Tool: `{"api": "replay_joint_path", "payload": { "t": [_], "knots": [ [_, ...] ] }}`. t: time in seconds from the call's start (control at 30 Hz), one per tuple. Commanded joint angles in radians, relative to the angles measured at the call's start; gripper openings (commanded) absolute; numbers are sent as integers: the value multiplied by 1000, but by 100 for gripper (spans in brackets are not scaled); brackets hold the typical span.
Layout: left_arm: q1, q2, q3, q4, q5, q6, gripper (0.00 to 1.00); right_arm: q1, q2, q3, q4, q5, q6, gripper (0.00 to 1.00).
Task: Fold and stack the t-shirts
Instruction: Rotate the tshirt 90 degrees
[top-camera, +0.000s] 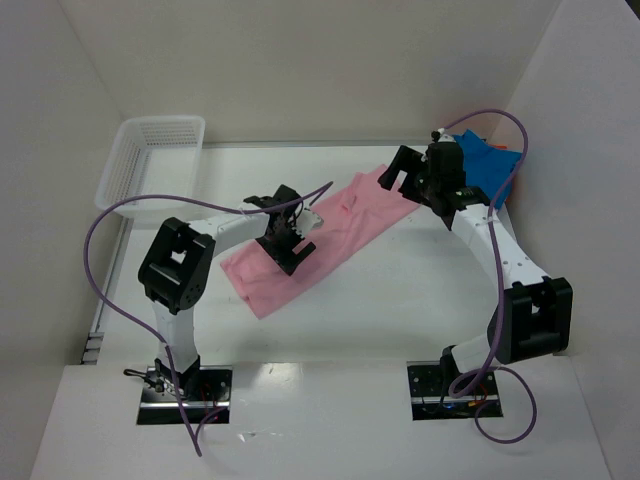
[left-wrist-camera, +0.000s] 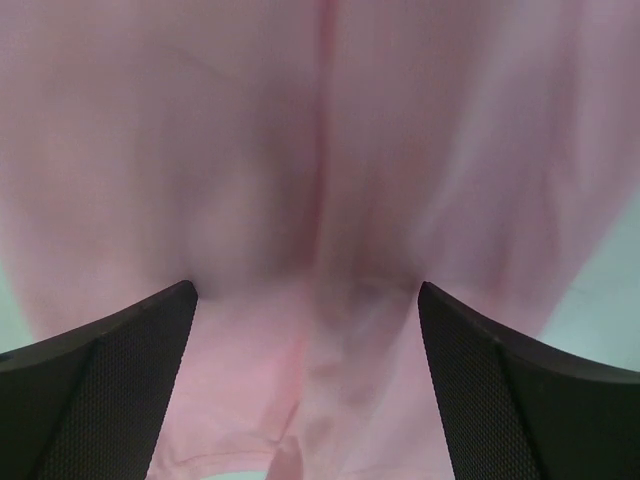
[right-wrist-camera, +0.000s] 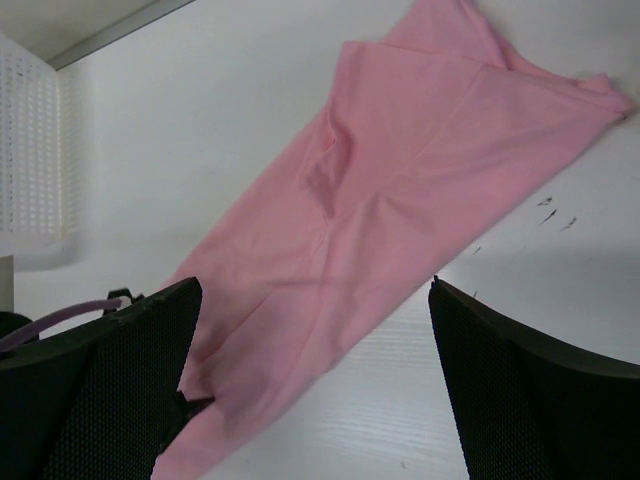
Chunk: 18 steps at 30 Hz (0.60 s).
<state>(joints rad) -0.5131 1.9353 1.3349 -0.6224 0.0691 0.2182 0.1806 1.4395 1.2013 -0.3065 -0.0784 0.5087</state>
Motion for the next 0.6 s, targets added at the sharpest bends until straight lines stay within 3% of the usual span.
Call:
{"api": "replay_joint_path", "payload": {
  "t": [0.0,0.2,0.57],
  "knots": [
    [-87,-78,-80,-38,248,-293,99,-6,-1,-35,20,8,7,100],
    [-200,-87,-149,46,267,-421,99,-6,81,-61,60,-3,7,100],
    [-227,-136,-214,162,406,-513,99,18,347,58,104,-1,-22,100]
  ]
}}
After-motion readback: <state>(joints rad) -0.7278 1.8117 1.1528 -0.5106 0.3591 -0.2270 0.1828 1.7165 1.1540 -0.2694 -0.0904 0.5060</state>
